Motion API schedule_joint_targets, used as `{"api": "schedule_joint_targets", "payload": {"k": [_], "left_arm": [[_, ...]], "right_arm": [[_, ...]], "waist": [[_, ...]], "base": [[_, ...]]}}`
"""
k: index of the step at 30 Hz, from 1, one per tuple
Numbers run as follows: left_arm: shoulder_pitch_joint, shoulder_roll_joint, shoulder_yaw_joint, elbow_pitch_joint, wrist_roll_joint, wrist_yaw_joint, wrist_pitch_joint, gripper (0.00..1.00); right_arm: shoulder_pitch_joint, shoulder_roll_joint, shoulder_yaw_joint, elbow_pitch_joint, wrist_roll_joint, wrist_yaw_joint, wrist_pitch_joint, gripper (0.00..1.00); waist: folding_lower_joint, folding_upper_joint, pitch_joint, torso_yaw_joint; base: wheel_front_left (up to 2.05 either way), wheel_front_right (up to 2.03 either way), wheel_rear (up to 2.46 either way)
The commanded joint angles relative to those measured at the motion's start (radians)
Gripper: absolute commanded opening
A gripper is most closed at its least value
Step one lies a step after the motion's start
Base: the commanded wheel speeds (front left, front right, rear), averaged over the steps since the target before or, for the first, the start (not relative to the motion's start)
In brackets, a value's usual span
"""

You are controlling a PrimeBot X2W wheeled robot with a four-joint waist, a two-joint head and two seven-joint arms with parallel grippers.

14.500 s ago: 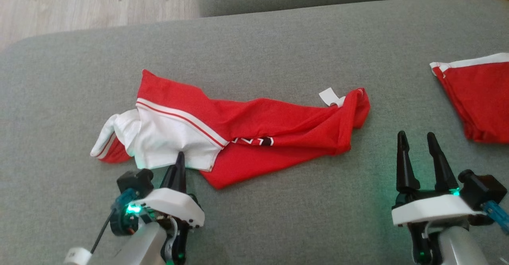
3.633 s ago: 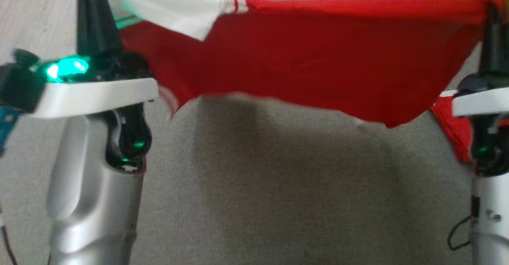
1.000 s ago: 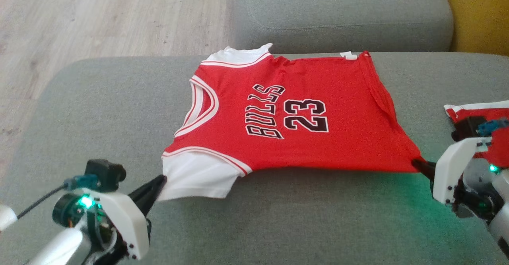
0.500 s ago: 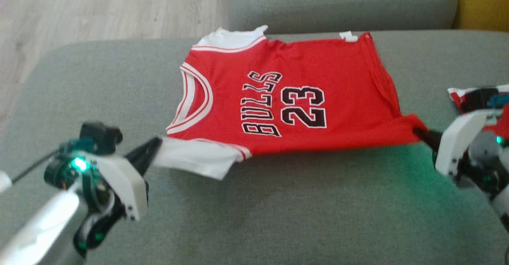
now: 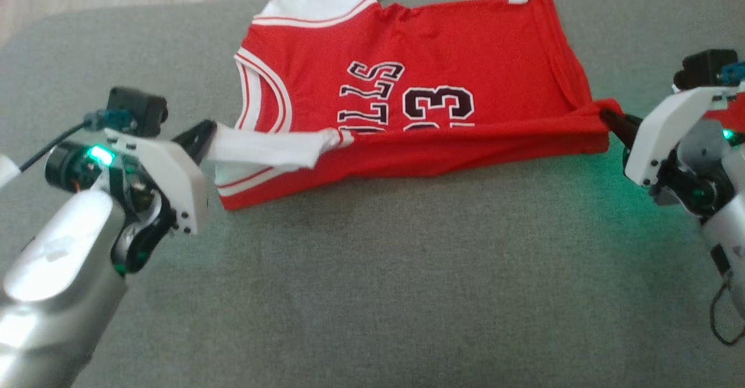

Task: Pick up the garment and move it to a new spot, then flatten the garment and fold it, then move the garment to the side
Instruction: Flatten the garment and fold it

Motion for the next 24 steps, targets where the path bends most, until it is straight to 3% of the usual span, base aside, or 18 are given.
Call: {"api": "schedule_joint_targets", "payload": {"k": [1, 7, 8, 9, 10, 15, 24], "left_arm": [[-0.089, 0.017, 0.043, 0.018, 0.021, -0.002, -0.023, 0.00], [-0.155, -0.026, 0.029, 0.110, 0.050, -0.007, -0.059, 0.00], [-0.167, -0.034, 0.025, 0.127, 0.057, -0.010, -0.068, 0.06], [-0.181, -0.042, 0.024, 0.143, 0.067, -0.006, -0.084, 0.46], [-0.196, -0.051, 0.025, 0.160, 0.080, 0.002, -0.107, 1.00], [-0.254, -0.090, 0.030, 0.240, 0.130, 0.041, -0.224, 1.00], [-0.241, -0.188, 0.140, 0.277, 0.105, 0.124, -0.606, 1.00]], "right_arm": [[-0.048, 0.003, 0.005, -0.007, -0.021, -0.001, -0.018, 0.00], [-0.086, 0.026, 0.023, 0.017, -0.037, -0.001, -0.033, 0.00], [-0.094, 0.027, 0.023, 0.025, -0.040, -0.001, -0.038, 0.00], [-0.104, 0.026, 0.023, 0.032, -0.052, -0.001, -0.056, 0.31], [-0.114, 0.028, 0.018, 0.041, -0.061, -0.001, -0.079, 1.00], [-0.149, 0.049, -0.006, 0.073, -0.072, -0.001, -0.180, 1.00], [-0.132, 0.089, -0.046, 0.040, -0.097, -0.001, -0.553, 1.00]], "waist": [[-0.0002, 0.0000, 0.037, -0.010], [-0.0002, 0.0000, 0.078, -0.018], [-0.0002, 0.0000, 0.085, -0.019], [-0.0002, 0.0000, 0.091, -0.020], [-0.0002, 0.0000, 0.096, -0.021], [-0.0002, 0.0000, 0.105, -0.020], [-0.0002, 0.0000, 0.045, -0.005]], "base": [[0.00, 0.00, 0.00], [0.00, 0.00, 0.00], [0.00, 0.00, 0.00], [0.00, 0.00, 0.00], [0.00, 0.00, 0.00], [0.00, 0.00, 0.00], [0.00, 0.00, 0.00]]}}
